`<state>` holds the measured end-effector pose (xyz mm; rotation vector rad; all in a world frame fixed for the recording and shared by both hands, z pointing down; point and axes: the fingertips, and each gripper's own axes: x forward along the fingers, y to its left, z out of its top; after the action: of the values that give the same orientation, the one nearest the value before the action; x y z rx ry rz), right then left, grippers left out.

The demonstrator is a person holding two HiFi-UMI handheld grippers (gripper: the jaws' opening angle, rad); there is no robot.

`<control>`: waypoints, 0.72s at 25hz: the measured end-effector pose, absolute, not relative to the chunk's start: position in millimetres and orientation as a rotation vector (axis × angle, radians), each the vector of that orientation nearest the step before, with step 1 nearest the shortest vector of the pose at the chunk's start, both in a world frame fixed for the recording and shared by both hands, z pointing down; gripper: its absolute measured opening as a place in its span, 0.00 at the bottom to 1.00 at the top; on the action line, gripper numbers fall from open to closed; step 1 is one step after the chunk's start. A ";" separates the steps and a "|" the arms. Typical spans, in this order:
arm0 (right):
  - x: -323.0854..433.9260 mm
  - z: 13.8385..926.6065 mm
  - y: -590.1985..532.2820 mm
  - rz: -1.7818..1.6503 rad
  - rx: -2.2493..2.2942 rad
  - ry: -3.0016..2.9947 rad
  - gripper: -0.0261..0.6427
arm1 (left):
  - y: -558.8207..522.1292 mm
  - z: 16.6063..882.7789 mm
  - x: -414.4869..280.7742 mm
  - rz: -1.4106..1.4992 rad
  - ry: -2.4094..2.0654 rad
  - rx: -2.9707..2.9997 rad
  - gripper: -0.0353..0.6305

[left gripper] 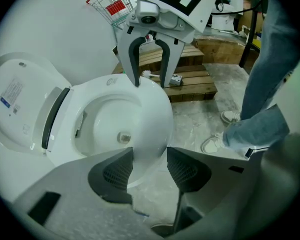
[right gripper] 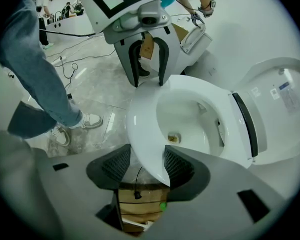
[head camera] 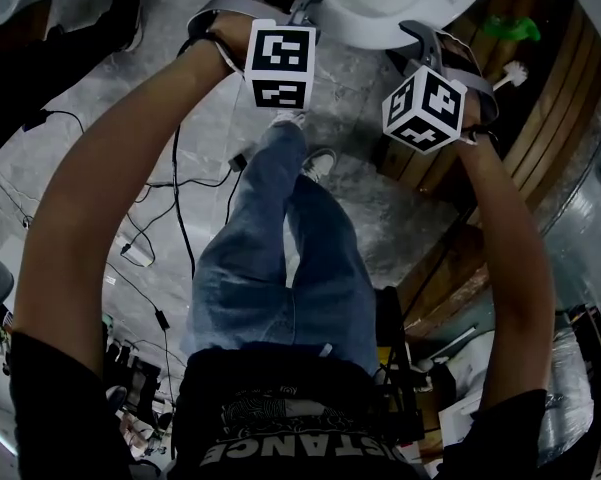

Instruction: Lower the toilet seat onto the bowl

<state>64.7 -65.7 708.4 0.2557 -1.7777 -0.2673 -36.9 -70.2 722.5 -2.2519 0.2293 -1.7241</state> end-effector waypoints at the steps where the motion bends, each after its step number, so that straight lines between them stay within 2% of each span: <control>1: 64.7 708.4 -65.3 -0.263 0.255 -1.781 0.36 | -69.7 723.0 -37.0 -1.723 0.232 -2.254 0.38; 4: 62.2 703.5 -65.9 -0.215 0.301 -1.814 0.36 | -68.4 721.1 -37.2 -1.732 0.245 -2.277 0.38; 10: 53.4 676.0 -49.0 0.068 0.514 -1.957 0.29 | -49.0 701.2 -30.2 -1.728 0.313 -2.386 0.38; 18: 45.2 607.0 -13.2 0.207 0.671 -2.045 0.23 | -11.1 626.4 -14.9 -1.600 0.564 -2.626 0.33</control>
<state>45.2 -13.2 607.0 0.6712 -2.0454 0.2072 -14.9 -11.1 626.4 -2.6259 0.5637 -1.6004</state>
